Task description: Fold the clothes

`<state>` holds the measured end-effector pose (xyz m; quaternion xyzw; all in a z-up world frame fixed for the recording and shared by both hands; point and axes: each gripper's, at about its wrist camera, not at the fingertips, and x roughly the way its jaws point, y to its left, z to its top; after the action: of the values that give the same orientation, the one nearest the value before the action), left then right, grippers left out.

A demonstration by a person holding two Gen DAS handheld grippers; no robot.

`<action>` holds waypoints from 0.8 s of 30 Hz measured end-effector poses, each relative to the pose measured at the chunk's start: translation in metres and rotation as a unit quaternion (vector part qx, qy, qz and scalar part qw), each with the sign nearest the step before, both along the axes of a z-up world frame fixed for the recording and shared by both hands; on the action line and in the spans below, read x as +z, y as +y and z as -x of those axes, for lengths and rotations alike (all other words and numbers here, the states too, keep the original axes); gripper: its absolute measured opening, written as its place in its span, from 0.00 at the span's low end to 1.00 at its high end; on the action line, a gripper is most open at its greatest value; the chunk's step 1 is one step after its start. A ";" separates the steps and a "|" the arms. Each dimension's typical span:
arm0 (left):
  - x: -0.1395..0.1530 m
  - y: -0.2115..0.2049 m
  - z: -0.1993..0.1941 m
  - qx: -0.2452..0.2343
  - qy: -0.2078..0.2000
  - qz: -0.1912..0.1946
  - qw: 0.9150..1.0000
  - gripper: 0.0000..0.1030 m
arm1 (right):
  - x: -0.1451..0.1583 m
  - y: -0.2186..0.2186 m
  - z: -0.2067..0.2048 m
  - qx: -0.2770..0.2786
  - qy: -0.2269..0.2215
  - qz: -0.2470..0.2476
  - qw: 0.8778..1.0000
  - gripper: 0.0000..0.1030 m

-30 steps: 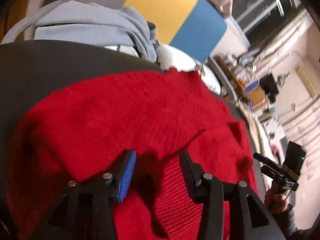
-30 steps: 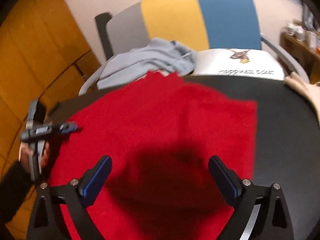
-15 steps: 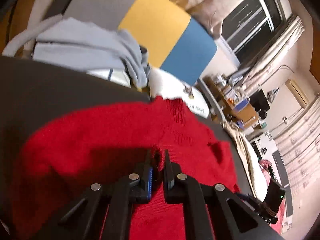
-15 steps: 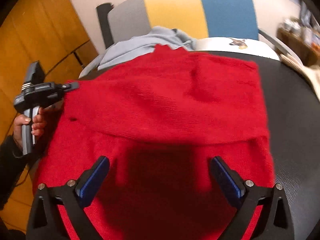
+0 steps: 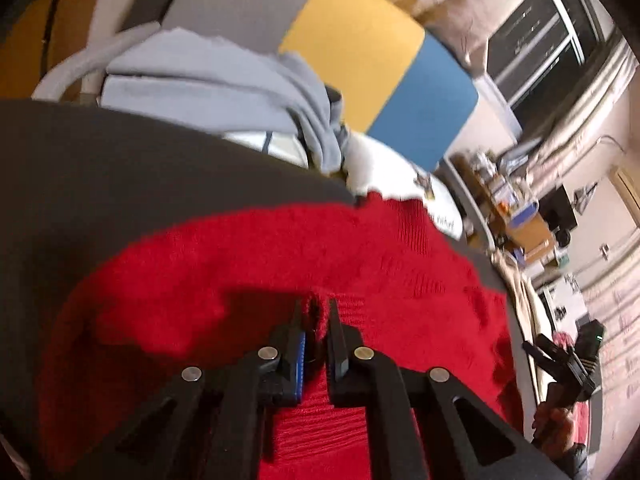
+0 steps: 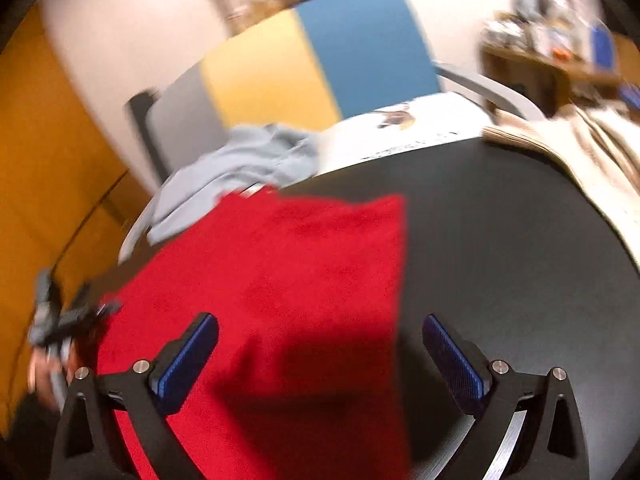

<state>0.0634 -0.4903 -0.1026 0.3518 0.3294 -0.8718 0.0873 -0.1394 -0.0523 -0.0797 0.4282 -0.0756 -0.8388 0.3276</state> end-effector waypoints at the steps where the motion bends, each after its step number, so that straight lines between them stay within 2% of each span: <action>1: 0.005 -0.002 0.000 0.007 0.010 0.000 1.000 0.06 | -0.004 -0.001 0.015 -0.006 -0.014 0.002 1.000 1.00; 4: 0.019 -0.013 -0.004 0.022 0.058 -0.026 0.998 0.06 | -0.013 -0.006 0.044 -0.009 -0.055 0.012 0.998 1.00; 7: 0.021 -0.022 -0.005 0.027 0.077 -0.058 0.995 0.06 | -0.014 0.012 0.051 -0.041 -0.085 0.075 0.993 1.00; 9: 0.020 -0.025 -0.002 0.025 0.073 -0.074 0.994 0.05 | -0.010 0.026 0.041 -0.044 -0.087 0.098 0.990 1.00; 12: 0.030 -0.019 0.003 -0.004 0.088 -0.092 0.992 0.05 | -0.006 0.038 0.005 0.033 -0.124 0.173 0.976 1.00; 13: 0.035 -0.017 0.004 -0.013 0.096 -0.097 0.991 0.05 | -0.003 0.036 -0.012 0.065 -0.126 0.175 0.974 1.00; 16: 0.065 -0.005 0.010 -0.036 0.127 -0.111 0.985 0.05 | 0.005 0.015 -0.070 0.143 -0.098 0.116 0.978 1.00; 18: 0.091 0.005 0.018 -0.051 0.151 -0.116 0.980 0.05 | 0.001 -0.004 -0.094 0.168 -0.099 0.110 0.975 1.00; 21: 0.133 0.024 0.031 -0.080 0.183 -0.115 0.973 0.05 | -0.008 -0.030 -0.095 0.167 -0.110 0.132 0.971 1.00; 24: 0.173 0.046 0.044 -0.111 0.209 -0.106 0.966 0.05 | -0.017 -0.049 -0.076 0.129 -0.117 0.159 0.972 1.00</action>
<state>0.0198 -0.4443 0.0704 0.2035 0.3903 -0.8901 -0.1183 -0.0637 -0.1011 -0.0969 0.4721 -0.1900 -0.7105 0.4860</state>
